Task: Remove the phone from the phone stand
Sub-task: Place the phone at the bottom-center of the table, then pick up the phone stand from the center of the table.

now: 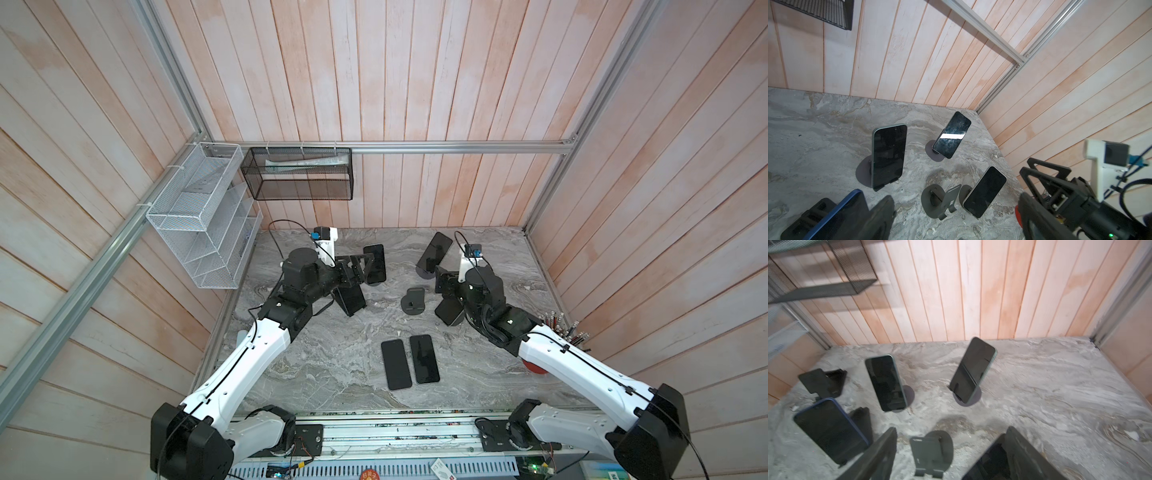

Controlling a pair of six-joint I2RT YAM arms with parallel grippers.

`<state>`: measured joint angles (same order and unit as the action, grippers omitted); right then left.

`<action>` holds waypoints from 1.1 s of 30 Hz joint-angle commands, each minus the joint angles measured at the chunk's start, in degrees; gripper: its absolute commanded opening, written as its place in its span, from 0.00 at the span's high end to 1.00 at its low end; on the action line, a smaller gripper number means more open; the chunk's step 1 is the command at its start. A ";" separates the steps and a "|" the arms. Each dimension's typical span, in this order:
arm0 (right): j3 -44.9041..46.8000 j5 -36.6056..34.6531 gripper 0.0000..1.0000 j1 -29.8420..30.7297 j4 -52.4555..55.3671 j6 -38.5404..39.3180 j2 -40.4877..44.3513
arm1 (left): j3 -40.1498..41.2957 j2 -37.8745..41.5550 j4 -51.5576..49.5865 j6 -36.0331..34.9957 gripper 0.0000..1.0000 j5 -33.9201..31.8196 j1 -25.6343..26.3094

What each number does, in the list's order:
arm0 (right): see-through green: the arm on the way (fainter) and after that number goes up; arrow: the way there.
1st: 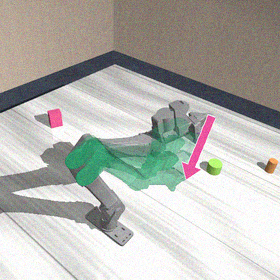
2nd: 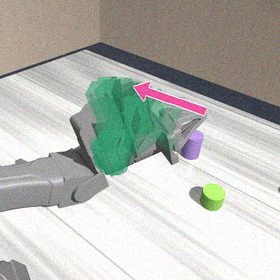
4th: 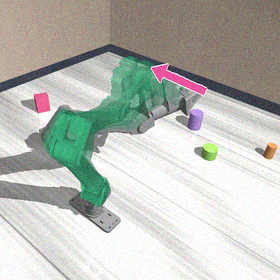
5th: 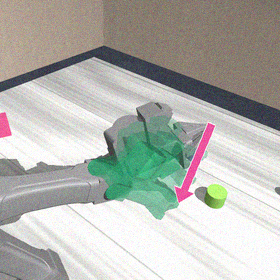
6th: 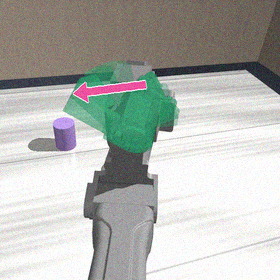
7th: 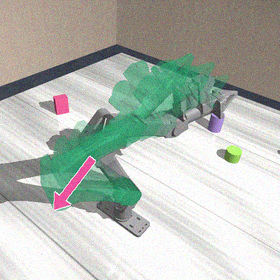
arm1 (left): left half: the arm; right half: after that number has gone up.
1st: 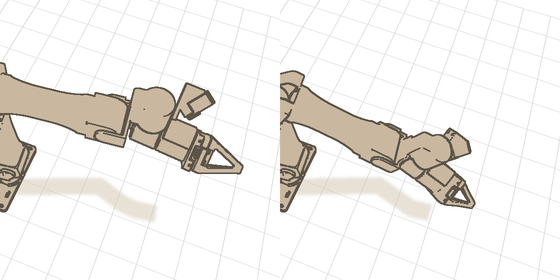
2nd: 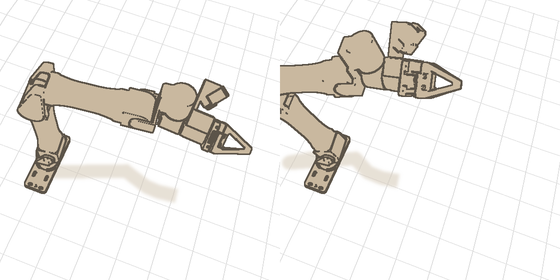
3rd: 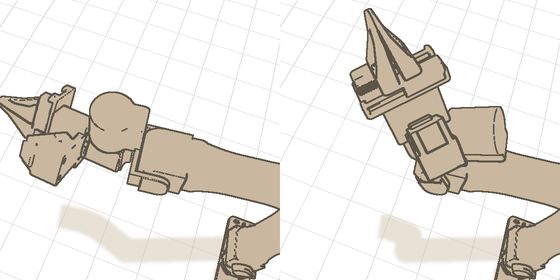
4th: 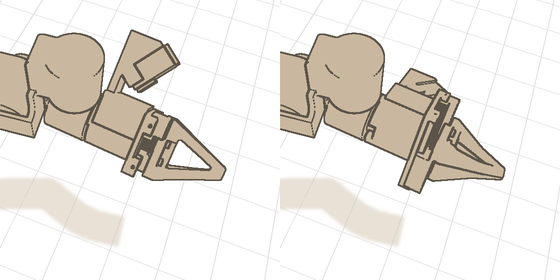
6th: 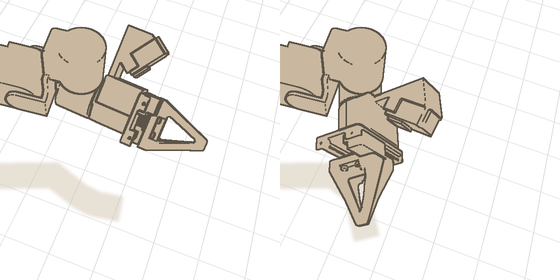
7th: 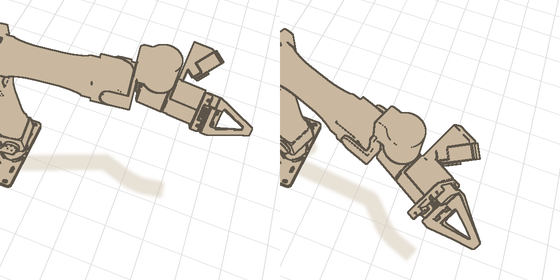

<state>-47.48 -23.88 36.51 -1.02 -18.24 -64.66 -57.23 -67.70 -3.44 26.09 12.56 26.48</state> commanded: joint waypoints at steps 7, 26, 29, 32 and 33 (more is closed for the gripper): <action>14.25 5.93 0.16 -8.58 -14.83 -0.55 11.49 | -4.72 -9.86 -3.40 -4.90 0.01 -33.12 22.38; 21.78 5.52 0.07 -18.75 -15.32 -8.48 18.66 | -24.92 -40.91 -13.98 15.59 0.00 -39.28 27.10; 22.48 5.00 0.07 -18.70 -16.18 -8.57 18.68 | -27.28 -44.05 -14.89 16.11 0.00 -40.17 27.05; 22.25 5.27 0.07 -18.73 -15.78 -8.57 18.52 | -29.44 -46.62 -15.32 15.47 0.00 -40.36 27.05; 22.27 5.42 0.07 -18.73 -15.99 -8.57 18.57 | -30.13 -47.65 -15.18 15.06 0.00 -40.25 27.01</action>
<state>-25.47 -17.96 18.06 -15.42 -26.15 -46.39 -84.71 -113.40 -17.61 40.60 -26.06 53.32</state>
